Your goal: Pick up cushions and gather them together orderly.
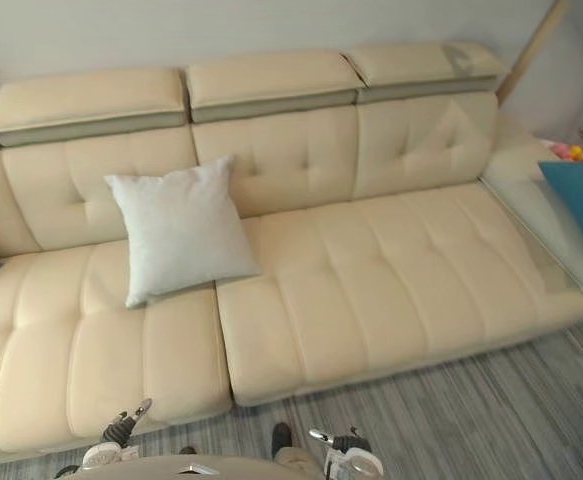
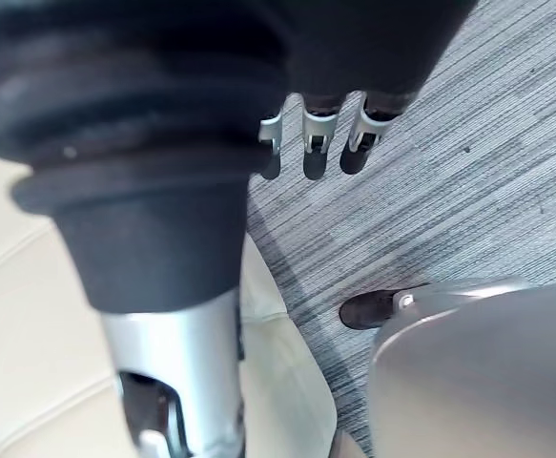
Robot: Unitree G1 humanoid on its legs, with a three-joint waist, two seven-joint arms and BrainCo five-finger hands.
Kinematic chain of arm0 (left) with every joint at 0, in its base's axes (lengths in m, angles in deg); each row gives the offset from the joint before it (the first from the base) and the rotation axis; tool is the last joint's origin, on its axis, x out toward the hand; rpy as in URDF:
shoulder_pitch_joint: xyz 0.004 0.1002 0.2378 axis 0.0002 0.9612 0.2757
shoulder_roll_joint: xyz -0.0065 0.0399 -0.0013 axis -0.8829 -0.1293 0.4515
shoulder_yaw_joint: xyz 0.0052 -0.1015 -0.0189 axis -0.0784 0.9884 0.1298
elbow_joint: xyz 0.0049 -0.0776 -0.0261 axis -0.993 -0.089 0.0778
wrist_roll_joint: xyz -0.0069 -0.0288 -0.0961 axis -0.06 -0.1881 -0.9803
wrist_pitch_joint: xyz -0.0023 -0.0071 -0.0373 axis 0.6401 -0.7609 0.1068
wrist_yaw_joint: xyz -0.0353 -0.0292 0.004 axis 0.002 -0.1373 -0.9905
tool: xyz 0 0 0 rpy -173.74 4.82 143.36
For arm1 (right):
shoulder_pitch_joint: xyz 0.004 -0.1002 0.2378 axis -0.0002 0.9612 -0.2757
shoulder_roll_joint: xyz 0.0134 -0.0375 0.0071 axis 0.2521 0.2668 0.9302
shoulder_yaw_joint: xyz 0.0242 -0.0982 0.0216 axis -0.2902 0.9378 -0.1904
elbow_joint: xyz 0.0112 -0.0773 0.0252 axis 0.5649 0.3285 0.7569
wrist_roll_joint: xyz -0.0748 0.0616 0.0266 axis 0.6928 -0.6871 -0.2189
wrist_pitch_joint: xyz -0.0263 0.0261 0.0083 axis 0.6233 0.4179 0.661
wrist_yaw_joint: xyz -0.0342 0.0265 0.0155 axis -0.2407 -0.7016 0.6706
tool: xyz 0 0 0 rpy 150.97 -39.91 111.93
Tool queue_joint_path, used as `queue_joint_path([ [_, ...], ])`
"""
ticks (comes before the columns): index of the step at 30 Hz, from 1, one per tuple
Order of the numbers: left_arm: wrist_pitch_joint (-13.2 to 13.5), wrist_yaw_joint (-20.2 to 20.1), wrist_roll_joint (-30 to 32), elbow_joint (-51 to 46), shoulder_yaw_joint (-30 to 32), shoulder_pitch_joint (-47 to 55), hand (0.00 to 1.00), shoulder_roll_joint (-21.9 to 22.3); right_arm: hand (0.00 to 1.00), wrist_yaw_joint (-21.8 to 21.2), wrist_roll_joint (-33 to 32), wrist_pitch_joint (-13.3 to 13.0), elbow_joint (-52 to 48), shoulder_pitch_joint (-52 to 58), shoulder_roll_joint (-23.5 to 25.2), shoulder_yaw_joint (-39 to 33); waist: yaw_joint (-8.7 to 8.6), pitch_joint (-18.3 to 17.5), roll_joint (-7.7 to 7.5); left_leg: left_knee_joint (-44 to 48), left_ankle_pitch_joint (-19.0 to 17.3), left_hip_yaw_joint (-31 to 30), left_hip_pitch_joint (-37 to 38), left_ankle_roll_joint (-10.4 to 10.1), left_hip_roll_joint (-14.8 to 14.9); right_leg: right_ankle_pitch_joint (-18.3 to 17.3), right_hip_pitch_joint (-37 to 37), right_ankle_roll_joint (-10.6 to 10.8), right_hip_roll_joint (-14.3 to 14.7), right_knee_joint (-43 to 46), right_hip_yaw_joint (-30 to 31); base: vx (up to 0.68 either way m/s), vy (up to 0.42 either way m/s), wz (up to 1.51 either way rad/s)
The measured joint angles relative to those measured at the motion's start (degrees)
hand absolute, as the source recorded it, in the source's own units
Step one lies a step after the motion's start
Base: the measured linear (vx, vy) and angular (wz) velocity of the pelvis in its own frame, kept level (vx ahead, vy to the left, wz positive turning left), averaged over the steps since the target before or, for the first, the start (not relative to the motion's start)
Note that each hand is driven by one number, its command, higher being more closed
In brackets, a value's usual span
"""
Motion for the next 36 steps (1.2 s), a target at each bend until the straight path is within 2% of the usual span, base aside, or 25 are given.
queue_joint_path([
  [2, 0.0, 0.1, -0.1, -0.3, 0.4, -1.1, 0.00, -0.4, 0.00, 0.8, 0.4, 0.1, -1.9, -0.3, 1.2, 1.5, -0.07, 0.8, -1.54, 4.0, -0.9, 2.2, -3.2, 0.9, 0.0, 0.3, -2.9, 1.1, -0.4, 0.9, 1.6, -0.19, -0.007, -0.40],
  [3, 0.0, 0.1, -0.1, -1.3, 0.7, -1.2, 0.00, 0.0, 0.00, 0.9, 0.4, 0.1, -2.4, -1.1, 1.6, 2.1, 0.01, 1.2, -0.79, 5.0, -1.0, 3.6, -5.7, 1.5, 2.0, -3.1, -4.9, 0.7, -1.1, 3.0, -1.8, -0.21, -0.004, -0.40],
  [4, 0.0, 0.2, -0.1, -1.3, 0.7, -1.3, 0.00, -0.1, 0.00, 0.8, 0.2, 0.1, -2.5, -1.5, 1.9, 2.1, 0.09, 1.6, -0.07, 5.3, -1.0, 4.0, -6.1, 1.5, 2.5, -4.6, -6.6, -0.5, -1.4, 7.6, -3.7, -0.14, -0.008, -0.31],
  [5, 0.0, 0.2, -0.1, -1.3, 0.8, -1.1, 0.00, -0.1, 0.00, 0.9, 0.3, -0.1, -2.5, -1.9, 2.0, 2.3, -0.01, 1.4, -0.57, 5.9, -0.9, 4.1, -6.2, 1.4, 3.2, -8.8, -8.7, -1.5, -3.0, 19.6, -6.9, 0.02, -0.058, -0.05],
  [6, 0.0, 0.2, -0.1, -1.3, 0.8, -0.5, 0.00, -0.5, 0.00, 0.9, 0.4, -0.1, -2.0, -0.9, 2.0, 2.8, 0.26, 1.1, -0.99, 5.9, -0.7, 3.8, -4.6, 1.0, 3.1, -12.8, -6.4, -0.5, -5.6, 28.1, -8.8, 0.04, -0.059, 0.03],
  [7, 0.0, 0.3, -0.1, -1.4, 0.8, -0.2, 0.00, -0.8, 0.00, 0.9, 0.5, -0.1, -1.7, -0.3, 2.0, 3.4, 0.45, 0.8, -1.55, 5.9, -0.6, 3.8, -4.4, 0.9, 2.9, -13.5, -4.9, -0.2, -6.6, 29.4, -9.0, 0.06, -0.170, 0.11],
  [8, 0.0, 0.4, -0.2, -1.7, 0.8, 0.3, 0.00, -1.5, 0.00, 0.9, 0.9, -0.1, -1.7, 0.1, 2.1, 4.6, 0.75, 0.0, -2.78, 6.8, -0.5, 3.7, -4.7, 0.7, 2.3, -15.3, -2.6, 1.5, -8.6, 29.9, -8.5, 0.00, -0.191, 0.03],
  [9, -0.1, 0.6, -0.2, -1.7, 0.9, -0.2, 0.00, -2.2, 0.00, 0.9, 0.9, -0.2, -1.8, -0.6, 2.0, 5.0, 0.66, -0.5, -3.88, 8.2, -0.1, 3.1, -6.0, 0.2, 1.9, -15.9, -2.7, 2.6, -8.2, 27.4, -8.0, -0.02, -0.224, 0.01],
  [10, -0.1, 0.6, -0.2, -1.6, 0.9, -0.3, 0.00, -2.2, 0.00, 0.9, 0.9, -0.2, -1.8, -0.7, 1.9, 5.0, 0.67, -0.5, -3.82, 8.2, -0.1, 3.1, -6.1, 0.2, 1.9, -15.9, -2.7, 2.6, -8.0, 27.2, -8.1, -0.04, -0.144, -0.15],
  [11, -0.1, 0.6, -0.2, -1.6, 0.7, -0.5, 0.00, -1.1, 0.00, 1.0, 0.9, -0.3, -1.8, -1.6, 1.1, 5.6, 1.05, -0.5, -1.77, 7.5, 1.0, 2.3, -7.5, -0.5, 2.9, -15.3, -1.5, 1.8, -5.5, 21.6, -7.0, -0.10, -0.143, -0.24],
  [12, -0.1, 0.7, -0.2, -1.6, 0.5, -0.8, 0.00, -0.3, 0.00, 1.0, 0.9, -0.1, -1.7, -2.3, 0.1, 6.0, 1.17, -0.1, -0.78, 6.8, 2.4, 2.3, -8.6, -0.7, 3.1, -14.9, -0.7, 1.1, -4.6, 16.9, -6.5, -0.11, -0.124, -0.24],
  [15, -0.1, 1.3, -0.3, -1.6, -0.5, -1.1, 0.00, 0.3, 0.00, 1.8, 0.9, -0.1, -1.7, -3.1, -0.7, 6.1, 1.26, 1.3, 1.17, 6.4, 4.8, 0.2, -10.4, -0.6, 4.6, -9.8, 1.5, 0.2, -2.0, 8.8, -7.2, -0.18, -0.075, 0.01],
  [16, -0.1, 1.3, -0.4, -1.7, -0.5, -1.1, 0.00, 0.3, 0.00, 1.8, 0.9, -0.1, -1.7, -3.0, -0.8, 6.1, 1.30, 1.7, 1.29, 6.4, 4.8, -0.2, -10.5, -0.6, 4.9, -9.0, 2.1, 0.1, -1.7, 7.6, -7.4, -0.18, -0.026, 0.12],
  [18, -0.1, 1.8, -0.3, -2.7, -0.6, -1.6, 0.00, 0.2, 0.00, 1.9, 0.9, -0.1, -1.7, -2.8, -0.5, 6.1, 1.47, 3.4, 1.09, 5.4, 6.3, -0.8, -10.4, -0.4, 5.0, -6.6, 3.4, 0.1, -1.2, 4.7, -8.3, -0.21, 0.008, 0.14],
  [21, -0.1, 2.3, -0.3, -3.1, -0.9, -1.6, 0.00, 0.2, 0.00, 1.9, 0.9, -0.1, -1.7, -3.1, -0.4, 6.1, 1.47, 4.0, 0.91, 2.3, 9.0, -0.5, -9.7, 0.1, 4.3, -6.0, 2.7, 0.2, -1.5, 5.0, -8.5, -0.21, 0.027, 0.07],
  [23, -0.1, 2.3, -0.3, -3.0, -1.6, -1.5, 0.00, 0.1, 0.00, 2.2, 0.8, -0.1, -1.8, -2.8, -0.4, 5.5, 1.24, 4.0, 1.17, -1.6, 10.3, -2.2, -9.6, -1.1, 3.3, -6.1, 1.1, -0.4, -2.4, 6.3, -9.9, -0.24, 0.039, 0.23],
  [24, -0.1, 2.2, -0.3, -3.0, -1.6, -1.5, 0.00, 0.1, 0.00, 2.2, 0.8, -0.1, -1.9, -2.6, -0.3, 5.2, 1.08, 4.0, 0.71, -2.1, 8.6, -2.3, -9.6, -2.1, 2.6, -5.8, 0.9, -0.6, -3.1, 5.8, -10.3, -0.21, 0.076, 0.27],
  [25, 0.0, 2.2, -0.3, -3.4, -1.2, -1.9, 0.00, 0.1, 0.00, 2.2, 0.8, -0.1, -1.9, -1.8, 0.9, 3.8, 1.12, 4.1, -1.30, 2.1, 6.4, -1.9, -10.5, -0.2, 1.2, -5.3, 0.5, -0.9, -5.3, 5.3, -10.5, -0.13, 0.073, 0.12],
  [26, 0.1, 2.2, -0.3, -3.5, -0.3, -2.3, 0.00, 0.1, 0.00, 2.3, 0.8, -0.1, -2.0, -1.3, 1.1, 3.0, 1.32, 4.0, -1.93, 12.0, 3.8, -2.2, -11.7, 2.4, 0.4, -4.9, 0.3, -0.8, -6.8, 5.4, -10.2, -0.14, 0.079, -0.05],
  [27, 0.0, 2.2, -0.2, -3.1, 0.0, -1.8, 0.00, 0.3, 0.00, 2.3, 0.8, -0.1, -2.0, -0.3, 0.9, 3.0, 1.18, 3.8, -1.61, 18.6, -1.5, -2.6, -11.0, 1.9, 0.6, -4.5, 0.5, -0.2, -6.8, 5.1, -9.7, -0.16, 0.134, -0.33],
  [28, 0.0, 2.1, -0.2, -1.8, 0.3, -1.1, 0.00, 0.9, 0.00, 2.2, 0.4, -0.5, -3.3, 0.6, 0.6, 1.3, 0.66, 2.5, 1.46, 16.3, -7.4, -3.8, -8.5, 1.4, 1.1, -3.8, 1.0, 0.7, -4.7, 3.6, -8.4, -0.13, 0.120, -0.44],
  [30, -0.1, 2.2, -0.2, -1.1, 0.6, -0.8, 0.00, 1.0, 0.00, 2.1, 0.4, -0.3, -3.2, 1.3, 1.1, 0.9, 0.41, 1.5, 0.99, 11.1, -6.0, -3.0, -6.8, 0.9, -0.7, -2.6, 2.0, 0.6, -5.1, 0.4, -6.8, -0.07, 0.095, -0.31],
  [31, -0.1, 2.1, -0.1, -0.7, 0.5, 0.0, 0.00, 0.2, 0.00, 2.1, 0.4, -0.1, -3.0, 1.7, 2.1, 0.3, -0.37, 0.1, -0.63, 5.2, -3.8, -2.7, -4.7, 1.0, -2.5, -2.2, 2.2, 0.0, -5.7, -1.4, -6.5, -0.02, 0.085, -0.01],
  [32, -0.2, 2.1, 0.1, -0.5, 0.5, 0.1, 0.00, -0.1, 0.00, 2.1, 0.5, -0.1, -2.4, 1.8, 2.5, -0.6, -0.71, -0.4, -1.46, 2.2, -2.8, -2.8, -3.6, 0.9, -3.4, -2.0, 2.3, 0.2, -6.0, -2.0, -6.4, 0.01, 0.063, 0.11],
  [36, -0.3, 2.0, 1.1, 0.8, -0.1, 0.2, 0.00, -0.3, 0.00, 2.1, 0.9, 0.0, -1.7, 2.0, 2.2, -0.8, -0.92, -1.0, -1.51, -4.9, 0.2, -3.7, 1.0, 0.5, -4.9, -1.5, 3.5, 1.2, -5.8, -2.2, -4.9, 0.03, 0.013, 0.10],
])
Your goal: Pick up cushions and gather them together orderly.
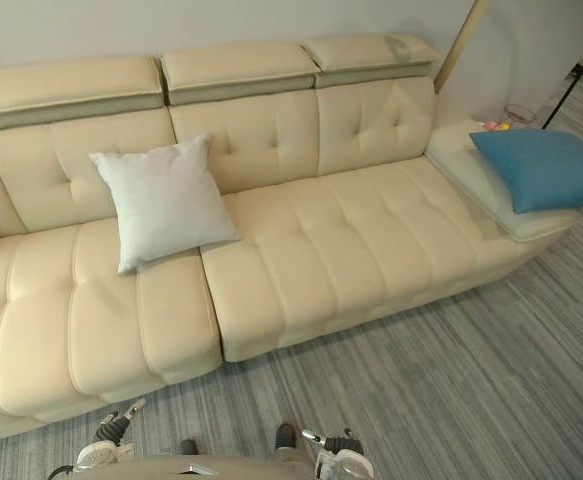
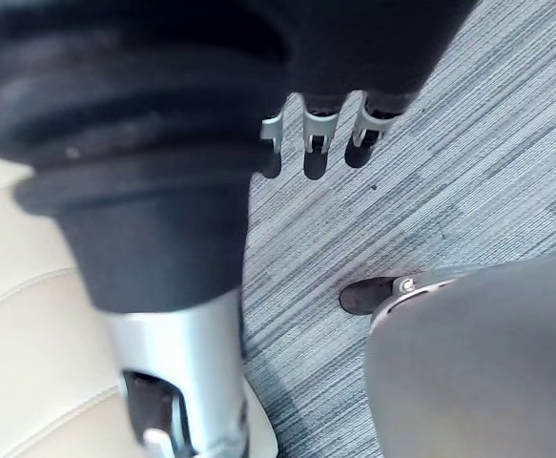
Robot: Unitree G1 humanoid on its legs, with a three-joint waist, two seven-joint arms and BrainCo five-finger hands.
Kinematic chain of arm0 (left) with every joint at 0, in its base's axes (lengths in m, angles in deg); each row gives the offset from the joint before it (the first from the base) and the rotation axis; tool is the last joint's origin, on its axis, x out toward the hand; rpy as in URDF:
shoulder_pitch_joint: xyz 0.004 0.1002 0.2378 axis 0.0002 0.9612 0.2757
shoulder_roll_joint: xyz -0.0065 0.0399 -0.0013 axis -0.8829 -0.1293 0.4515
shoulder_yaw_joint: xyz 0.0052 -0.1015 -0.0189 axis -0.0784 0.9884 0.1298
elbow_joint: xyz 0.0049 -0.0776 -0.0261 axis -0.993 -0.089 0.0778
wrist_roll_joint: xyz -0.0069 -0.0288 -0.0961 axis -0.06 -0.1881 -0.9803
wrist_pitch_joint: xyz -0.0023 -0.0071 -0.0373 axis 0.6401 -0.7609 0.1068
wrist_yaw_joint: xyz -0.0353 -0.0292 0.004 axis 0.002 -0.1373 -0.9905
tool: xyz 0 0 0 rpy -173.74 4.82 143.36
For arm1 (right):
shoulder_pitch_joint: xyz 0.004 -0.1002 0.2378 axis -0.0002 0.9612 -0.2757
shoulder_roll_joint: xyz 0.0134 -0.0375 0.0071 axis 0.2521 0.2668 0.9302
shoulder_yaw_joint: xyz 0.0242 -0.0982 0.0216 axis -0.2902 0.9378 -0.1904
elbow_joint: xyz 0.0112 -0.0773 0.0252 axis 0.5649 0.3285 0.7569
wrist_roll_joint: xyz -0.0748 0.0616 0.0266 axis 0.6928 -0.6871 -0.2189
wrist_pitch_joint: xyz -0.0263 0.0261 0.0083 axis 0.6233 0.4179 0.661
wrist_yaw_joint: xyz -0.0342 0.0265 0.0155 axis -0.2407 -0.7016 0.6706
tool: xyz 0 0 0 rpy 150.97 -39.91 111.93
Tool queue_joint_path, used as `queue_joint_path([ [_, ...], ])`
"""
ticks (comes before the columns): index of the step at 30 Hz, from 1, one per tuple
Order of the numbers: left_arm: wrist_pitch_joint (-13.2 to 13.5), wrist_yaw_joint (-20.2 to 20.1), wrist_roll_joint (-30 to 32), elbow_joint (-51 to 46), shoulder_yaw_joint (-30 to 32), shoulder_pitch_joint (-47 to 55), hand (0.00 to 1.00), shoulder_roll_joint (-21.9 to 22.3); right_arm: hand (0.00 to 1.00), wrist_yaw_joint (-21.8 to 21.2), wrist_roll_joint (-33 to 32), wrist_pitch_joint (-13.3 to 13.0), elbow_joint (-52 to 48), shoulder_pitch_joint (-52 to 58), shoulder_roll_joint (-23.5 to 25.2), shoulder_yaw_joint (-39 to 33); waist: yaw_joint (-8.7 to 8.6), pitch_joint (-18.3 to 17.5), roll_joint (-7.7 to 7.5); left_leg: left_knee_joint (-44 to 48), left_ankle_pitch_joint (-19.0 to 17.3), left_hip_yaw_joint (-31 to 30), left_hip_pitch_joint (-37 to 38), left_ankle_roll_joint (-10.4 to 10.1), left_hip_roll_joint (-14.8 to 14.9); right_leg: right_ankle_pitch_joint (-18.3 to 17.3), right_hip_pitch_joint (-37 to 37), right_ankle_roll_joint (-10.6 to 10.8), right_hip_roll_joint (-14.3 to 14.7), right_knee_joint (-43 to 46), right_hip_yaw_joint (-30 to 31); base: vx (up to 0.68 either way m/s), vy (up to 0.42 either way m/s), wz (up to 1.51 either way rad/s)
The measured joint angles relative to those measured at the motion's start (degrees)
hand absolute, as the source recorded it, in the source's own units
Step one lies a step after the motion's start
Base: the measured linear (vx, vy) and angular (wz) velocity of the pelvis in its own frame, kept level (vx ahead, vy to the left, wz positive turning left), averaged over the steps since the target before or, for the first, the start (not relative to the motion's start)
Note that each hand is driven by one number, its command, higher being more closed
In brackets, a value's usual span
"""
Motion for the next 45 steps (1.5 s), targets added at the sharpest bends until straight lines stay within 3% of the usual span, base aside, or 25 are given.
queue_joint_path([
  [6, -0.1, -0.8, 0.0, 0.9, -1.8, -0.2, 0.00, 0.1, 0.00, 0.0, 0.0, 0.0, 0.1, -0.4, -0.7, 0.0, -0.15, -0.7, 1.27, 0.1, 1.4, 2.4, 2.6, 0.9, 0.9, 1.9, 0.4, 0.4, 2.3, -0.7, 4.8, 0.13, -0.013, -0.39],
  [12, -0.3, -1.5, 1.3, 1.0, -3.8, -2.0, 0.00, 0.1, 0.00, 0.0, 0.0, 0.3, 2.1, -2.9, -0.9, 0.7, -0.77, -0.1, 1.50, 6.2, -4.7, 12.8, 3.7, 0.8, 3.3, 4.5, -2.3, -1.6, 5.9, -0.8, 15.1, 0.04, -0.013, -1.10],
  [14, -0.3, -1.4, 1.7, 1.0, -3.9, -3.2, 0.00, 0.0, 0.00, 0.0, 0.0, 0.3, 2.1, -4.2, -1.2, 2.9, -1.17, 1.0, 1.59, 8.8, -6.8, 17.9, 3.4, 1.0, 3.9, 7.1, -4.5, -2.2, 7.3, -1.4, 16.6, -0.03, -0.035, -1.40],
  [15, -0.3, -1.4, 2.0, 1.0, -3.9, -3.5, 0.00, 0.0, 0.00, -0.1, 0.0, 0.3, 2.1, -4.4, -1.3, 2.9, -1.30, 1.2, 1.73, 9.3, -7.1, 19.1, 3.4, 1.0, 4.1, 8.0, -4.8, -2.7, 7.6, -2.1, 15.5, -0.02, -0.049, -1.27],
  [16, -0.3, -1.4, 2.5, 1.0, -3.9, -3.7, 0.00, 0.0, 0.00, -0.1, 0.0, 0.3, 2.1, -4.9, -1.3, 2.9, -1.34, 1.6, 2.22, 10.2, -7.8, 21.4, 3.2, 1.0, 4.9, 8.7, -5.3, -4.6, 8.0, -3.1, 11.9, -0.05, -0.110, -1.25],
  [17, -0.3, -1.4, 3.3, 0.9, -3.9, -4.0, 0.00, 0.1, 0.00, 0.0, 0.0, 0.4, 2.0, -5.6, -2.0, 2.8, -1.79, 2.1, 3.06, 11.6, -8.6, 25.3, 3.0, 1.1, 6.0, 5.3, -6.1, -8.0, 7.1, -2.4, 1.4, -0.06, -0.117, -1.23],
  [18, -0.3, -1.4, 3.4, 0.8, -4.2, -4.1, 0.00, 0.2, 0.00, -0.1, -0.2, 0.3, 1.9, -5.7, -2.3, 2.6, -1.78, 2.7, 4.21, 11.7, -8.6, 26.4, 3.2, 1.1, 6.7, 3.5, -6.8, -9.5, 6.4, -0.7, -4.1, -0.07, -0.100, -1.19],
  [19, -0.3, -1.4, 3.4, 0.8, -4.4, -4.1, 0.00, 0.1, 0.00, 0.0, 0.0, 0.2, 2.0, -6.3, -3.0, 2.8, -1.80, 3.3, 5.16, 11.9, -8.6, 28.6, 3.6, 1.0, 7.7, 1.5, -8.1, -10.0, 5.0, 2.6, -12.5, -0.01, -0.082, -1.02],
  [20, -0.4, -1.4, 3.4, 0.8, -4.8, -3.6, 0.00, -0.3, 0.00, 0.0, 0.1, 0.2, 2.0, -6.3, -3.1, 2.9, -1.69, 3.2, 5.00, 12.7, -8.7, 29.9, 3.7, 0.6, 7.8, 0.3, -8.2, -10.5, 3.2, 5.3, -20.4, 0.04, -0.131, -1.08],
  [21, -0.4, -1.4, 3.4, 0.8, -4.9, -3.4, 0.00, -1.0, 0.00, 0.0, 0.0, 0.1, 2.0, -5.8, -3.2, 2.8, -1.67, 3.0, 4.48, 12.8, -9.3, 30.1, 4.5, -0.5, 7.6, 2.7, -8.0, -8.4, 3.0, 5.6, -21.8, 0.07, -0.136, -0.79],
  [22, -0.4, -1.4, 3.4, 0.9, -4.9, -3.2, 0.00, -1.0, 0.00, 0.0, 0.0, 0.1, 2.0, -5.6, -3.4, 2.8, -1.76, 3.0, 4.65, 12.8, -9.2, 30.4, 4.8, -1.0, 7.8, 2.9, -8.1, -7.3, 3.4, 5.6, -20.8, 0.06, -0.125, -0.72],
  [23, -0.4, -1.4, 3.4, 0.9, -5.2, -3.0, 0.00, -0.7, 0.00, 0.0, 0.1, 0.0, 2.0, -5.8, -4.2, 2.9, -1.63, 3.5, 5.61, 12.8, -8.8, 30.3, 5.7, -1.7, 8.6, 2.5, -8.2, -7.1, 4.7, 5.9, -18.8, 0.04, -0.090, -0.56],
  [26, -0.5, -1.4, 3.4, 1.0, -5.6, -2.8, 0.00, -0.3, 0.00, 0.0, 0.0, 0.0, 1.9, -5.8, -4.7, 2.8, -1.63, 3.7, 6.29, 17.1, -9.0, 30.1, 5.4, -2.1, 10.9, 0.1, -8.5, -7.4, 5.4, 7.1, -17.5, 0.01, -0.076, -0.45],
  [27, -0.5, -1.5, 3.4, 0.9, -5.6, -2.7, 0.00, -0.2, 0.00, 0.0, 0.0, 0.0, 2.0, -5.4, -4.9, 2.8, -1.70, 3.7, 6.14, 24.3, -9.1, 29.5, 4.3, -2.2, 14.1, -1.6, -8.0, -7.4, 6.2, 8.1, -17.1, 0.00, -0.096, -0.30],
  [28, -0.5, -1.5, 3.4, 0.9, -5.6, -2.6, 0.00, -0.1, 0.00, 0.0, 0.0, 0.0, 2.0, -5.2, -4.9, 2.7, -1.63, 3.7, 6.07, 27.3, -9.1, 29.5, 3.8, -2.2, 15.5, -2.0, -7.9, -7.5, 6.6, 8.4, -16.8, 0.04, -0.136, -0.41],
  [30, -0.5, -1.7, 3.1, 0.6, -4.9, -2.0, 0.00, 1.1, 0.00, 0.1, 0.0, 0.1, 2.0, -5.1, -5.3, 2.9, -1.33, 3.9, 6.37, 41.7, -7.7, 23.2, -1.6, 0.7, 21.0, -2.9, -6.4, -8.5, 9.2, 8.2, -13.5, 0.13, -0.142, -0.61],
  [31, -0.5, -2.0, 3.2, 0.3, -4.4, -2.2, 0.00, 1.5, 0.00, 0.1, 0.0, 0.3, 2.2, -5.2, -5.3, 2.9, -0.82, 4.1, 6.11, 43.6, -9.6, 16.1, -3.8, -0.9, 19.4, -3.0, -5.9, -8.6, 9.7, 7.8, -11.7, 0.14, -0.079, -0.72],
  [33, -0.4, -2.1, 3.1, -0.2, -4.1, -2.6, 0.00, 1.7, 0.00, 0.1, 0.0, 0.6, 2.6, -5.7, -5.8, 2.8, -0.21, 4.7, 6.08, 42.7, -13.6, 7.7, -5.6, -2.1, 14.5, -2.9, -4.2, -8.9, 10.1, 6.8, -8.1, 0.11, -0.015, -0.84],
  [34, -0.4, -2.1, 3.1, -0.5, -4.0, -2.6, 0.00, 1.8, 0.00, 0.1, 0.0, 0.8, 3.5, -5.7, -6.3, 2.9, 0.08, 5.2, 5.51, 40.8, -15.4, 4.6, -6.9, -1.9, 11.5, -2.9, -2.3, -8.9, 10.1, 5.9, -5.9, 0.13, -0.003, -0.89],
  [36, -0.3, -2.1, 3.0, -1.0, -4.0, -2.5, 0.00, 2.1, 0.00, 0.1, 0.0, 1.1, 4.3, -5.6, -6.7, 2.8, 0.73, 5.3, 5.80, 37.3, -15.6, 2.5, -9.6, -1.7, 8.9, -3.0, -0.8, -8.9, 10.2, 5.4, -3.0, 0.12, 0.025, -0.84],
  [38, -0.3, -2.1, 2.6, -2.0, -3.5, -2.4, 0.00, 2.6, 0.00, 0.2, 0.0, 1.1, 4.1, -5.2, -6.6, 2.7, 1.19, 5.4, 6.34, 33.1, -15.2, 0.0, -13.0, -2.0, 7.3, -3.1, 0.0, -8.8, 10.8, 4.6, -0.5, 0.09, 0.070, -0.84],
  [40, 0.2, -2.2, 1.6, -2.7, -3.4, -2.6, 0.00, 2.9, 0.00, 0.6, -0.1, 1.1, 3.7, -4.8, -6.0, 2.5, 2.35, 5.6, 6.94, 21.8, -10.4, -5.7, -16.1, -1.7, 5.5, -3.2, 1.0, -8.5, 12.0, 3.3, 3.2, 0.12, 0.139, -1.00],
  [43, 0.3, -2.2, 1.1, -3.1, -2.1, -2.5, 0.00, 3.2, 0.00, 1.4, -0.1, 1.0, 2.2, -3.9, -5.1, 2.5, 3.89, 5.4, 6.74, 19.2, -5.3, -7.3, -15.5, -1.8, 5.3, -3.4, 2.1, -8.2, 12.7, 2.2, 7.7, 0.21, 0.182, -1.06],
  [44, 0.3, -2.2, 1.1, -3.0, -0.6, -2.5, 0.00, 3.0, 0.00, 1.4, -0.1, 0.7, 1.6, -3.6, -4.5, 2.6, 3.90, 5.4, 6.68, 19.8, -4.4, -7.6, -14.8, -1.2, 4.7, -3.8, 1.8, -7.6, 12.9, 2.1, 11.1, 0.24, 0.234, -1.34],
  [45, 0.2, -2.2, 1.1, -3.1, 0.6, -2.5, 0.00, 2.7, 0.00, 1.3, -0.1, 0.7, 1.4, -3.7, -3.1, 2.7, 3.73, 4.9, 6.20, 21.3, -5.8, -7.1, -15.2, 0.7, 4.2, -4.5, 1.0, -6.4, 12.9, 3.4, 13.8, 0.29, 0.295, -1.26],
])
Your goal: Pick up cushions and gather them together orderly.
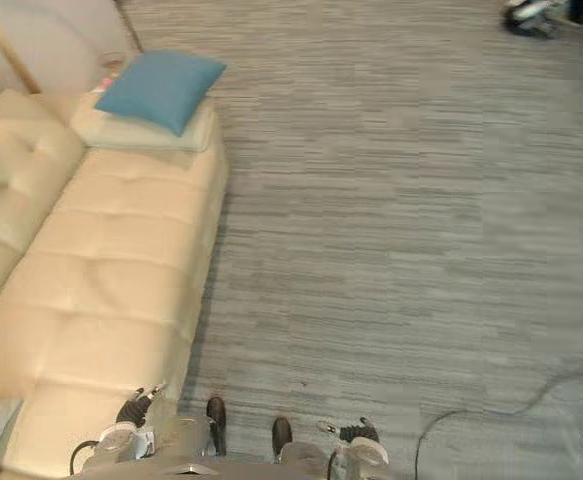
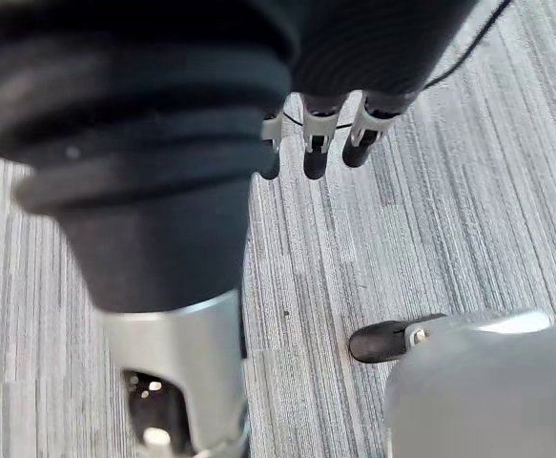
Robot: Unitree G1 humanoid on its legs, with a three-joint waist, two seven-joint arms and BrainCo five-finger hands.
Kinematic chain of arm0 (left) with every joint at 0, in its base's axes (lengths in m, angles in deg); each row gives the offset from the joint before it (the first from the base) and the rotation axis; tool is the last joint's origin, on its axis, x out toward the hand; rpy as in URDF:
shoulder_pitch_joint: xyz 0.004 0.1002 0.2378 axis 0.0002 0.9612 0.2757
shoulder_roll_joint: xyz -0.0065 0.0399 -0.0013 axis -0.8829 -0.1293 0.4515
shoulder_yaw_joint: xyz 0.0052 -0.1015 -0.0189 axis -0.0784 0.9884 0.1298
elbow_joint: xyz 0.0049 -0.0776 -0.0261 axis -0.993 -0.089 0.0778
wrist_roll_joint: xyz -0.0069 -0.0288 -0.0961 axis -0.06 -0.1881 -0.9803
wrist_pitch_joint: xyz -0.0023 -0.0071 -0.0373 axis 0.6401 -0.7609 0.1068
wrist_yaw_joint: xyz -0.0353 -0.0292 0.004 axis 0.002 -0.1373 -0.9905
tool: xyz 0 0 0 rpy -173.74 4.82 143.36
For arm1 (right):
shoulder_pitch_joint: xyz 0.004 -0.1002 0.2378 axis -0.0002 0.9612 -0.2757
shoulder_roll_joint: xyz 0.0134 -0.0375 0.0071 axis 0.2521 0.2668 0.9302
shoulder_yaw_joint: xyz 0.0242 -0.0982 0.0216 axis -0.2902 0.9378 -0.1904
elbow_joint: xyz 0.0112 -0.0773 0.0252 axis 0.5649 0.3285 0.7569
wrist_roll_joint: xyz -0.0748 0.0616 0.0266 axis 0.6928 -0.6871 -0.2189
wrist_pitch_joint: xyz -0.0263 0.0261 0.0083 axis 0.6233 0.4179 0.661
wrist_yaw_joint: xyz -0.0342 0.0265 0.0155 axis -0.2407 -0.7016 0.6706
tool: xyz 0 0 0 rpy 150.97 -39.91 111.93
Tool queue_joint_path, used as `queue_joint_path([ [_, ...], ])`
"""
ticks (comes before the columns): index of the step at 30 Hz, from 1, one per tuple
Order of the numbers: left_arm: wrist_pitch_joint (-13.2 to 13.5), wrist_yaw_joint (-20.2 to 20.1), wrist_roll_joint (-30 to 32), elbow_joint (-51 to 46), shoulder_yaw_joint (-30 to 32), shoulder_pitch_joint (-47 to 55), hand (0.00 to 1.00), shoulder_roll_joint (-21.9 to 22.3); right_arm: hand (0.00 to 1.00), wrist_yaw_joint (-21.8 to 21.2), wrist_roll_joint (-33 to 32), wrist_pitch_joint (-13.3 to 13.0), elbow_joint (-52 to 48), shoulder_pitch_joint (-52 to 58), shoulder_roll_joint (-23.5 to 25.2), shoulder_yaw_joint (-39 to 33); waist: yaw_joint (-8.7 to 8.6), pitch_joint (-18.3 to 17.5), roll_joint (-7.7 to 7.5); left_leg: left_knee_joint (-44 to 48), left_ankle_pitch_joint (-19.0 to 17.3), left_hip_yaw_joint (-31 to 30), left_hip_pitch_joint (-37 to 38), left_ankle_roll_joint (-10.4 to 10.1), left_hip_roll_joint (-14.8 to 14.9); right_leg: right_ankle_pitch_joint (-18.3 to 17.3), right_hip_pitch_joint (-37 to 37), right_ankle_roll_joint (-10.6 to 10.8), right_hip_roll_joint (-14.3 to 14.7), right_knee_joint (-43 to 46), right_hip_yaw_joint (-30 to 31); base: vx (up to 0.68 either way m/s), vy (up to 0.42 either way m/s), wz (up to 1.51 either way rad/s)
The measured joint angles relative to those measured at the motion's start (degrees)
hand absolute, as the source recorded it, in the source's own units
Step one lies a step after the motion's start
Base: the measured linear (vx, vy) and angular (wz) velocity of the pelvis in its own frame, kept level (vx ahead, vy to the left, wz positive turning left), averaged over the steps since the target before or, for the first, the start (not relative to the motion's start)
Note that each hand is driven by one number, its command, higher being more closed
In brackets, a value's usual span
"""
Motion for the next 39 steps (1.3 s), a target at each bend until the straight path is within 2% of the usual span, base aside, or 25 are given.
queue_joint_path([
  [3, -0.2, 0.0, -0.1, -0.1, 0.2, 0.1, 0.00, -0.9, 0.00, -0.1, 0.1, 0.0, -0.1, -0.4, 0.7, 0.2, 0.19, -0.8, -1.42, 0.8, -1.8, 4.3, 0.6, 1.2, -0.3, -3.6, -4.0, 2.5, -0.9, 7.7, 2.7, 0.22, 0.221, -0.84],
  [4, -0.3, 0.0, -0.1, 0.0, 0.1, 0.4, 0.00, -1.2, 0.00, -0.1, 0.1, 0.0, 0.3, -0.3, 0.7, 0.2, 0.20, -1.1, -2.04, 1.3, -2.9, 7.2, 2.2, 2.7, -0.9, -7.4, -6.2, 4.1, -1.7, 14.4, 2.9, 0.26, 0.192, -0.59],
  [5, -0.4, 0.0, -0.1, 0.0, 0.1, 0.5, 0.00, -1.3, 0.00, -0.1, 0.1, 0.0, 0.4, -0.4, 0.7, 0.3, 0.24, -1.1, -2.03, 1.7, -3.7, 7.9, 3.0, 3.1, -1.1, -8.5, -6.8, 4.6, -2.0, 16.7, 2.7, 0.27, 0.159, -0.67],
  [7, -0.5, 0.1, 0.0, 0.3, -0.4, 1.0, 0.00, -2.0, 0.00, -0.6, 0.1, -0.8, 0.4, -0.5, 0.8, 0.4, 0.10, -1.2, -1.95, 3.2, -7.2, 10.3, 6.2, 4.2, -2.1, -12.1, -10.0, 9.8, -2.8, 28.6, 2.4, 0.27, 0.140, -0.56],
  [8, -0.5, 0.1, 0.0, 0.8, -1.1, 1.2, 0.00, -2.3, 0.00, -0.6, 0.1, -1.2, -0.2, -0.7, 1.2, 0.2, -0.27, -1.2, -1.98, 3.3, -8.2, 10.4, 7.7, 4.5, -2.6, -12.5, -12.3, 12.7, -3.5, 35.4, 1.0, 0.21, 0.077, -0.18],
  [9, -0.6, 0.1, 0.0, 1.3, -2.5, 1.2, 0.00, -3.1, 0.00, -0.7, 0.1, -1.3, -1.4, -1.1, 1.5, 0.2, -1.44, -1.0, -2.24, 3.0, -9.0, 10.2, 9.7, 4.9, -3.1, -11.5, -14.9, 13.8, -5.0, 43.3, -2.0, 0.36, 0.056, 0.16],
  [10, -1.0, 0.2, 0.0, 1.7, -4.4, 1.2, 0.00, -3.8, 0.00, -0.8, 0.1, -1.3, -1.5, -1.5, 1.3, 0.3, -2.06, -0.6, -2.26, 1.4, -9.8, 10.0, 13.7, 5.3, -3.7, -12.8, -16.7, 9.6, -8.1, 50.0, -8.3, 0.34, 0.026, 0.19],
  [12, -1.2, 0.2, -0.1, 1.6, -4.7, 1.3, 0.00, -3.7, 0.00, -1.2, 0.1, -1.2, -1.6, -1.8, 0.7, 1.7, -1.81, -0.2, -1.48, -2.6, -9.9, 10.1, 19.1, 5.2, -3.3, -15.7, -17.8, 4.7, -10.1, 49.0, -14.8, 0.42, 0.005, 0.00],
  [15, -1.2, 0.2, -0.1, 1.7, -5.2, 1.3, 0.00, -3.7, 0.00, -1.7, 0.1, -1.2, -1.6, -3.1, 0.0, 2.5, -2.64, -0.1, -1.38, -6.9, -9.7, 10.1, 22.5, 4.9, -1.8, -15.1, -23.1, 3.3, -10.1, 38.6, -18.8, 0.37, -0.073, 0.03],
  [16, -1.2, 0.2, -0.1, 1.9, -6.5, 1.1, 0.00, -3.8, 0.00, -1.7, 0.1, -1.1, -1.6, -4.0, 0.0, 2.4, -3.42, 0.3, -1.18, -8.1, -9.5, 10.0, 23.2, 4.4, -1.1, -11.9, -24.9, 3.8, -9.9, 31.7, -18.8, 0.51, -0.203, 0.26],
  [17, -1.2, 0.2, -0.1, 2.5, -7.0, 0.9, 0.00, -3.7, 0.00, -1.7, 0.1, -0.8, -1.6, -4.7, -0.1, 2.3, -4.07, 1.3, -1.52, -9.9, -9.2, 9.1, 25.2, 3.9, -0.9, -4.8, -25.1, 4.0, -9.8, 19.4, -17.8, 0.46, -0.201, 0.30],
  [18, -1.2, 0.2, -0.1, 2.8, -7.0, 0.7, 0.00, -3.7, 0.00, -1.7, 0.1, -0.8, -1.6, -4.7, -0.1, 2.3, -4.24, 1.6, -1.94, -10.2, -9.1, 8.5, 26.1, 3.9, -0.9, -1.8, -24.8, 4.1, -9.9, 15.3, -17.0, 0.48, -0.216, 0.31],
  [19, -1.1, 0.2, -0.1, 3.0, -6.8, 0.5, 0.00, -4.0, 0.00, -1.7, 0.1, -0.7, -1.5, -4.7, -0.2, 2.2, -4.50, 1.9, -2.66, -10.9, -9.3, 6.8, 28.1, 3.4, -0.8, 6.1, -23.2, 4.2, -10.1, 12.9, -16.7, 0.44, -0.198, 0.18],
  [20, -1.1, 0.2, 0.0, 3.8, -6.5, -0.2, 0.00, -3.6, 0.00, -1.7, 0.1, -0.7, -1.4, -4.7, -0.4, 1.8, -4.45, 2.3, -2.15, -10.7, -9.0, 5.1, 29.1, 2.9, -0.2, 9.1, -22.7, 1.8, -9.5, 14.3, -16.9, 0.51, -0.249, 0.06],
  [21, -1.0, 0.1, 0.0, 4.8, -6.4, -1.0, 0.00, -2.6, 0.00, -1.7, 0.1, -0.9, -1.6, -5.4, -0.8, 1.1, -4.12, 2.8, -0.72, -10.0, -7.5, 3.1, 29.1, 1.5, 0.9, 4.5, -24.0, 1.5, -8.9, 19.7, -16.9, 0.51, -0.258, -0.01],
  [23, -1.0, 0.1, 0.1, 5.3, -5.8, -1.2, 0.00, -1.0, 0.00, -1.7, 0.2, -0.7, -1.3, -5.3, -2.0, -1.1, -4.62, 2.8, 0.27, -4.4, -6.1, -1.1, 28.6, -0.6, 2.4, -1.9, -24.6, 0.3, -9.1, 27.6, -18.2, 0.53, -0.281, 0.16],
  [25, -1.0, 0.1, 0.0, 5.5, -4.0, -1.3, 0.00, -0.1, 0.00, -1.7, 0.1, -0.5, -1.0, -4.4, -2.2, -2.2, -4.78, 2.9, 0.94, 6.0, -3.7, -3.0, 25.5, -2.1, 4.3, -5.4, -21.6, -0.4, -8.7, 28.7, -20.1, 0.45, -0.214, 0.32],
  [27, -1.0, 0.1, 0.1, 4.3, -2.0, -1.1, 0.00, 0.2, 0.00, -1.5, 0.1, -0.3, -1.2, -3.0, -2.2, -1.9, -4.87, 2.9, 1.31, 25.8, 3.8, -3.8, 17.1, -3.5, 7.6, -7.8, -15.4, -0.9, -7.3, 25.6, -21.4, 0.41, -0.189, 0.29],
  [29, -0.9, 0.1, 0.0, 2.6, -1.8, -1.1, 0.00, 0.3, 0.00, -1.3, 0.0, -0.4, -1.1, -2.0, -1.9, -1.2, -3.34, 3.2, 1.47, 42.4, 0.3, 1.3, 7.3, -2.4, 12.1, -8.4, -6.9, -2.1, -4.9, 18.6, -22.1, 0.51, -0.133, -0.01],
  [30, -0.9, 0.1, 0.0, 2.1, -1.9, -1.0, 0.00, 0.3, 0.00, -1.3, 0.0, -0.3, -1.1, -1.8, -1.8, -0.8, -3.13, 3.3, 1.24, 43.0, -0.4, 2.3, 5.9, -2.3, 12.0, -8.4, -5.3, -2.0, -4.9, 17.4, -22.1, 0.49, -0.056, -0.07],
  [32, -0.5, 0.1, -0.1, 1.1, -1.9, -1.0, 0.00, 0.5, 0.00, -1.2, -0.2, -0.4, -0.5, -1.5, -1.4, -0.6, -2.70, 3.2, 1.36, 39.9, -3.6, 6.1, 0.5, -1.7, 11.4, -7.8, 0.3, -1.1, -4.9, 12.9, -21.8, 0.39, 0.008, -0.07],
  [35, 0.0, 0.0, -0.6, -0.4, -1.9, -1.1, 0.00, 0.8, 0.00, -1.2, -0.4, -0.1, 0.5, -2.2, -0.1, -1.6, -1.23, 3.5, 0.95, 22.7, -5.8, 8.8, -2.8, -1.4, 7.7, -7.6, 6.8, -0.2, -6.0, 7.7, -20.5, 0.41, 0.096, -0.20],
  [36, 0.1, 0.0, -0.6, -0.9, -1.9, -1.1, 0.00, 0.7, 0.00, -1.2, -0.4, 0.0, 0.6, -2.3, 0.3, -2.5, -1.02, 3.8, 0.43, 14.3, -4.9, 8.4, -3.2, -2.1, 5.1, -8.1, 8.9, 0.6, -7.1, 6.4, -20.3, 0.41, 0.171, -0.14],
  [37, 0.2, 0.0, -0.7, -1.1, -2.0, -1.1, 0.00, 0.7, 0.00, -1.1, -0.4, 0.0, 0.6, -2.2, 0.3, -2.5, -0.92, 3.9, 0.23, 4.2, -1.5, 8.1, -3.2, -2.4, 2.8, -8.9, 10.5, 1.9, -8.1, 5.5, -20.1, 0.32, 0.160, -0.04],
  [39, 0.2, 0.0, -1.2, -1.0, -2.0, -0.9, 0.00, 0.9, 0.00, -1.0, -0.4, 0.0, 0.7, -2.1, -0.1, -2.1, -0.38, 3.7, 1.38, -6.4, 4.8, 6.9, -3.5, -3.0, 2.3, -10.6, 12.6, 3.0, -7.9, 3.6, -19.1, 0.31, 0.215, -0.24],
])
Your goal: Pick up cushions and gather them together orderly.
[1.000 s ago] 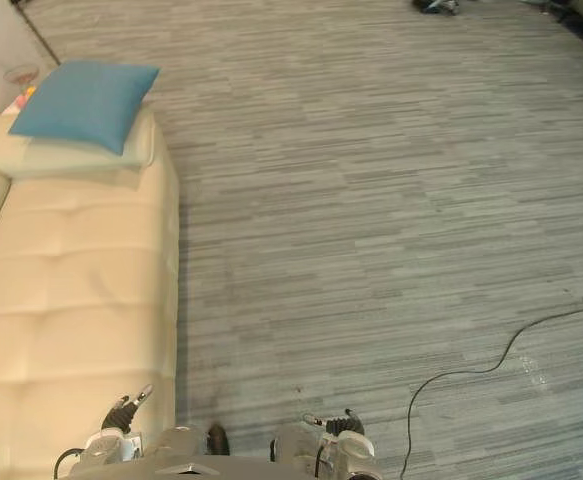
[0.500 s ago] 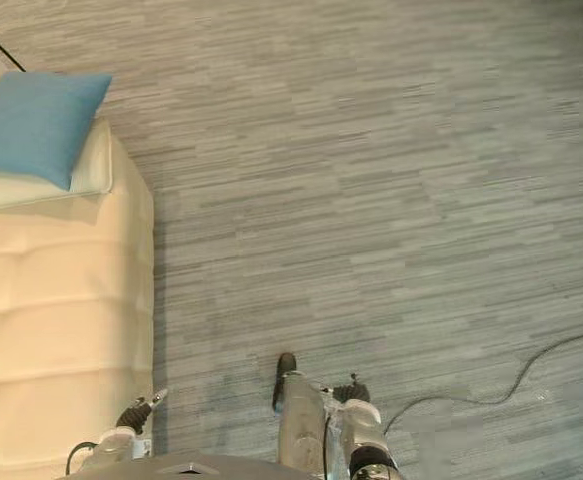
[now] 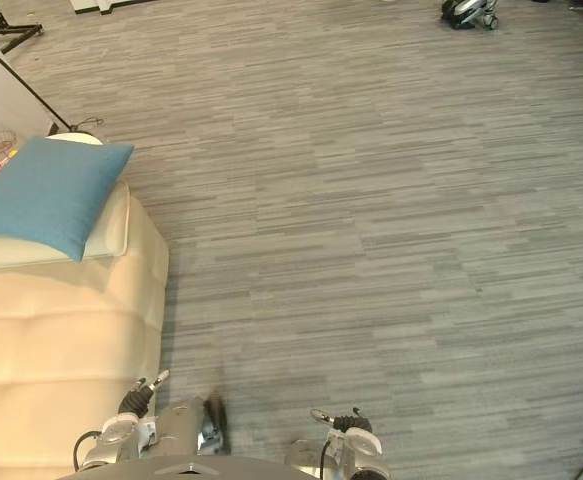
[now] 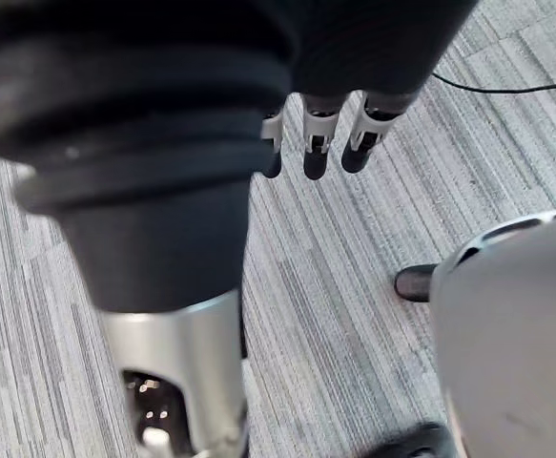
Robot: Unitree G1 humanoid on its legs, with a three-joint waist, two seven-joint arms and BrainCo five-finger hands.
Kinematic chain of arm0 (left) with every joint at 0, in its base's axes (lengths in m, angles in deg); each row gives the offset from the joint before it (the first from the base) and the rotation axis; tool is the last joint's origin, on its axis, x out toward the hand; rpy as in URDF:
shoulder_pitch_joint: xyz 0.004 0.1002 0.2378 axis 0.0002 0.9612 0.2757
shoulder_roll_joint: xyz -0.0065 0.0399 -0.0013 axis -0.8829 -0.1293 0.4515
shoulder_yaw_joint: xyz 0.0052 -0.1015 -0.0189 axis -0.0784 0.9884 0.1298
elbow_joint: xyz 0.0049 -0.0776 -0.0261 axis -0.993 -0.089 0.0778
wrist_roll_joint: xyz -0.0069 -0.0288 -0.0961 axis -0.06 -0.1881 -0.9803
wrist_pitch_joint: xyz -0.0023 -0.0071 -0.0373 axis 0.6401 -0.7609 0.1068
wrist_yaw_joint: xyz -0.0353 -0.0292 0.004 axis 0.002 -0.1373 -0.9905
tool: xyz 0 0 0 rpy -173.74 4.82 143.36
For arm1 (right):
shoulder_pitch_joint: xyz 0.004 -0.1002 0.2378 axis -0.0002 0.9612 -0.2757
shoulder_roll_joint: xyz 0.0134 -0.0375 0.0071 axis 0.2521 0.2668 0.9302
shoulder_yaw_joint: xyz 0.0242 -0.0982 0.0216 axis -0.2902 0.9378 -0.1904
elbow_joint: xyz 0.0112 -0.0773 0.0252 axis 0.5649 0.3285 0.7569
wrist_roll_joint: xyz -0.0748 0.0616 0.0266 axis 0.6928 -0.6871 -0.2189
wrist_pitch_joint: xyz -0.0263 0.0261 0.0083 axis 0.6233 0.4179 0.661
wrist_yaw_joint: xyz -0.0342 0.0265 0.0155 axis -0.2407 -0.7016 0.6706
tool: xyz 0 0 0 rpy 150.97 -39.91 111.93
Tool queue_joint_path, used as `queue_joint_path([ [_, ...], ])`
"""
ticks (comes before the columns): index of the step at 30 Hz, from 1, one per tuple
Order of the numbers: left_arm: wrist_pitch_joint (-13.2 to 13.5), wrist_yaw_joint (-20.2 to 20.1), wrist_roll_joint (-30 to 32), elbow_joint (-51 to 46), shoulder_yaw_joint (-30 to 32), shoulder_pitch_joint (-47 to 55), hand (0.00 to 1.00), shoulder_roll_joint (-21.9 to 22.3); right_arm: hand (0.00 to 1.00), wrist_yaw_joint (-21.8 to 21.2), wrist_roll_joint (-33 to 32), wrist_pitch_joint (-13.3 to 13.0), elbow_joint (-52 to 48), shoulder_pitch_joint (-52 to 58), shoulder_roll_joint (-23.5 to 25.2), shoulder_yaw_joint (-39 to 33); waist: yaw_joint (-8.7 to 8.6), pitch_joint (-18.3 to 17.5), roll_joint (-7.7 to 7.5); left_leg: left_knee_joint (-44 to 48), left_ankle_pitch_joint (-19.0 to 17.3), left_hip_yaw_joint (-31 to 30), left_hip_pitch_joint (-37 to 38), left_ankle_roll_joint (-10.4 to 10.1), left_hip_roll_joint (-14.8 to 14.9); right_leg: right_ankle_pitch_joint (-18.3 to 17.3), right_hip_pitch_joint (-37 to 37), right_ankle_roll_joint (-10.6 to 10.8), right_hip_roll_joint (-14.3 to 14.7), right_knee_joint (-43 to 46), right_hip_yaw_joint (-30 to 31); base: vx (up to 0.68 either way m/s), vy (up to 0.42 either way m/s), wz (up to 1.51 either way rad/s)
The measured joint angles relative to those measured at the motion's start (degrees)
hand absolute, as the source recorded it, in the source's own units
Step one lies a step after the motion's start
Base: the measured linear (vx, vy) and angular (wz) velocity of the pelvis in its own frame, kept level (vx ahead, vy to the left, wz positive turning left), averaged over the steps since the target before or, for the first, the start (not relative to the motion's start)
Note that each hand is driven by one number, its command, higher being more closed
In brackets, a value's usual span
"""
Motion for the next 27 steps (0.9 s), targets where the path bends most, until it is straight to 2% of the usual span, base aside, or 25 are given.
queue_joint_path([
  [1, 0.0, 0.0, -0.6, 0.0, 0.0, -0.1, 0.00, -0.1, 0.00, 0.3, 0.1, 0.1, 0.1, 0.0, 0.0, 1.0, 0.93, 0.0, -0.16, 0.5, 5.8, 0.4, 0.3, 1.2, 0.0, -1.0, 1.4, 0.7, -0.2, -0.8, 1.6, 0.41, 0.306, -0.45],
  [2, 0.1, 0.0, -0.7, 0.0, 0.0, -0.3, 0.00, -0.9, 0.00, 0.6, 0.1, 0.1, 0.2, -0.5, 0.1, 2.2, 1.12, -0.6, -1.20, 2.0, 6.2, 1.3, 0.3, 4.2, -1.1, -1.8, 2.3, -0.2, -1.2, -1.4, 2.5, 0.44, 0.290, -0.38],
  [3, 0.1, 0.0, -0.7, 0.0, 0.0, -0.5, 0.00, -1.0, 0.00, 0.6, 0.1, 0.0, 0.6, -0.8, 0.5, 2.4, 1.12, -0.7, -1.86, 3.3, 4.8, 1.7, -0.1, 5.0, -1.4, -1.5, 2.5, -0.4, -1.8, -1.4, 3.0, 0.46, 0.244, -0.22],
  [4, 0.1, -0.1, -0.8, 0.0, 0.2, -0.7, 0.00, -2.2, 0.00, 0.6, 0.4, 0.0, 2.2, -2.1, 0.8, 2.7, 0.79, -1.1, -3.20, 7.6, 1.6, 1.7, -1.6, 7.7, -2.1, 1.5, 2.4, 0.7, -3.1, -1.5, 5.1, 0.38, 0.205, -0.08],
  [5, 0.0, -0.2, -0.8, 0.1, 0.2, -0.7, 0.00, -2.4, 0.00, 0.6, 0.5, 0.1, 2.3, -2.0, 0.8, 3.2, 0.84, -1.3, -3.52, 8.6, 1.1, 1.8, -1.8, 8.3, -2.4, 2.2, 2.5, 0.9, -3.7, -1.4, 5.5, 0.47, 0.300, 0.00],
  [6, 0.0, -0.3, -0.9, 0.1, 0.6, -0.7, 0.00, -2.8, 0.00, 0.5, 0.5, 0.1, 2.4, -1.5, 0.8, 3.8, 1.22, -1.9, -4.53, 9.9, -0.3, 2.3, -1.7, 9.0, -3.1, 3.0, 2.4, 1.5, -4.6, -0.7, 7.0, 0.46, 0.308, 0.03],
  [7, 0.0, -0.4, -0.9, 0.1, 0.7, -0.6, 0.00, -3.0, 0.00, 0.5, 0.5, 0.2, 2.5, -1.3, 0.7, 3.8, 1.73, -2.6, -5.30, 11.0, -2.7, 3.0, -1.4, 9.3, -3.8, 3.6, 1.9, 2.4, -5.3, 1.1, 8.3, 0.45, 0.288, -0.08],
  [8, 0.0, -0.3, -1.0, 0.2, 0.8, -0.6, 0.00, -3.0, 0.00, 0.4, 0.6, 0.2, 2.7, -1.4, 0.4, 3.9, 2.18, -2.7, -5.41, 12.3, -5.0, 3.3, -0.8, 9.6, -4.1, 3.7, 0.5, 3.0, -5.8, 5.2, 9.4, 0.43, 0.258, -0.18],
  [9, -0.1, -0.3, -1.0, 0.3, 0.8, -0.6, 0.00, -2.9, 0.00, 0.4, 0.6, 0.1, 2.8, -1.5, 0.2, 3.8, 2.16, -2.8, -5.39, 12.5, -6.1, 3.4, -0.2, 9.7, -4.2, 3.8, -0.7, 4.6, -6.2, 9.1, 9.9, 0.31, 0.204, -0.18],
  [10, -0.1, -0.3, -1.0, 1.0, 0.7, -0.6, 0.00, -3.3, 0.00, 0.3, 0.6, 0.0, 2.9, -1.5, 0.2, 3.5, 2.10, -2.8, -5.34, 12.4, -7.8, 3.4, 1.5, 9.7, -4.6, 4.4, -4.7, 9.0, -6.7, 19.7, 11.4, 0.47, 0.278, 0.07],
  [11, -0.4, -0.3, -1.0, 2.5, -0.2, -0.6, 0.00, -4.1, 0.00, 0.2, 0.6, 0.1, 3.0, -0.8, 0.5, 3.6, 1.17, -2.8, -5.89, 11.4, -9.4, 2.7, 5.4, 9.6, -6.1, 7.1, -11.5, 15.6, -7.3, 37.8, 14.0, 0.38, 0.203, 0.21],
  [13, -1.1, -0.3, -1.0, 2.9, -0.5, 0.1, 0.00, -4.8, 0.00, -0.6, 0.1, -0.1, 2.5, 0.1, 0.6, 3.3, 0.38, -2.9, -5.98, 9.3, -10.3, 1.7, 10.3, 9.6, -7.7, 6.5, -15.9, 14.6, -8.1, 50.1, 12.5, 0.35, 0.153, 0.38],
  [14, -1.3, -0.3, -1.0, 3.1, -0.7, 1.0, 0.00, -5.1, 0.00, -0.8, 0.8, -0.4, 2.2, 0.1, 0.2, 4.2, -0.16, -3.1, -5.80, 6.6, -10.3, 1.2, 14.1, 9.7, -8.8, 4.6, -18.6, 11.3, -9.4, 54.5, 9.0, 0.35, 0.112, 0.52],
  [15, -1.3, -0.1, -1.1, 3.3, -1.0, 1.3, 0.00, -5.4, 0.00, -0.8, 1.2, -0.7, 2.2, 0.0, 0.2, 4.2, -0.16, -3.1, -5.75, 4.0, -10.3, -0.2, 17.8, 9.7, -9.3, 1.5, -20.6, 7.1, -9.4, 54.4, 5.2, 0.40, 0.082, 0.51],
  [16, -1.3, 0.0, -1.1, 3.3, -1.1, 1.4, 0.00, -5.4, 0.00, -0.8, 1.2, -0.8, 2.2, 0.1, 0.2, 4.2, -0.16, -3.1, -5.75, 3.0, -10.3, -1.0, 19.1, 9.7, -9.3, 0.3, -21.6, 6.3, -9.0, 52.9, 3.5, 0.41, 0.009, 0.79],
  [17, -1.3, 0.0, -1.1, 3.3, -1.2, 1.5, 0.00, -5.2, 0.00, -0.8, 1.4, -1.0, 2.1, -0.1, 0.2, 4.0, -0.47, -3.1, -5.69, 1.6, -10.3, -4.0, 21.5, 9.8, -9.1, -2.1, -24.1, 4.4, -7.3, 46.8, 1.3, 0.42, -0.065, 0.84],
  [20, -1.3, 0.1, -1.1, 3.3, -1.2, 1.2, 0.00, -4.4, 0.00, -0.8, 1.5, -1.1, 1.6, -0.6, 0.1, 3.2, -1.42, -2.7, -5.04, 1.5, -11.3, -9.3, 22.8, 9.2, -7.6, -2.8, -26.4, 3.2, -3.3, 34.2, 2.9, 0.29, -0.120, 1.02],
  [21, -1.3, 0.2, -1.1, 3.2, -1.1, 0.8, 0.00, -4.0, 0.00, -0.8, 1.6, -1.1, 1.3, -0.5, 0.0, 3.2, -1.34, -2.5, -4.78, 1.3, -12.0, -11.8, 23.8, 8.1, -6.4, -1.4, -27.4, 2.9, -1.0, 26.8, 5.7, 0.32, -0.214, 0.91],
  [22, -1.3, 0.2, -1.1, 3.2, -1.1, 0.8, 0.00, -4.0, 0.00, -0.8, 1.7, -1.0, 0.9, -0.3, 0.1, 3.2, -1.39, -2.5, -4.76, 0.9, -12.5, -13.5, 24.5, 7.2, -5.7, 0.8, -27.7, 3.2, 0.0, 21.5, 8.1, 0.39, -0.303, 1.33],
  [23, -1.3, 0.2, -1.1, 3.3, -1.1, 1.1, 0.00, -3.8, 0.00, -0.8, 1.7, -0.9, 0.1, 0.4, 0.2, 3.2, -1.45, -2.5, -5.48, 0.8, -14.0, -16.8, 24.7, 5.7, -5.6, 5.8, -27.5, 4.1, 0.0, 13.6, 11.8, 0.51, -0.454, 1.44],
  [24, -1.2, 0.2, -1.0, 3.3, -0.2, 0.9, 0.00, -3.0, 0.00, -0.8, 1.7, -0.7, 0.0, 0.7, 0.3, 1.7, -1.40, -2.8, -5.77, 1.0, -15.6, -20.3, 26.1, 4.2, -4.9, 11.0, -26.2, 3.9, 0.3, 14.6, 11.7, 0.45, -0.413, 1.33],
  [25, -1.3, 0.2, -1.0, 3.5, 0.1, 1.3, 0.00, -2.2, 0.00, -0.8, 1.8, -0.6, 0.0, 0.9, -0.4, 1.4, -1.44, -2.8, -4.48, 0.7, -15.8, -21.3, 26.4, 3.9, -3.9, 9.0, -26.0, 3.5, 0.7, 16.1, 10.2, 0.40, -0.346, 0.92],
  [27, -1.1, 0.1, -0.9, 3.3, 0.4, 1.6, 0.00, -0.9, 0.00, -0.8, 1.8, -0.6, -0.1, 1.2, -1.3, 0.7, -1.12, -3.3, -2.89, 0.7, -15.4, -22.9, 26.3, 3.4, -2.8, 5.3, -26.7, 2.2, 0.8, 19.5, 7.8, 0.26, -0.206, 0.55],
])
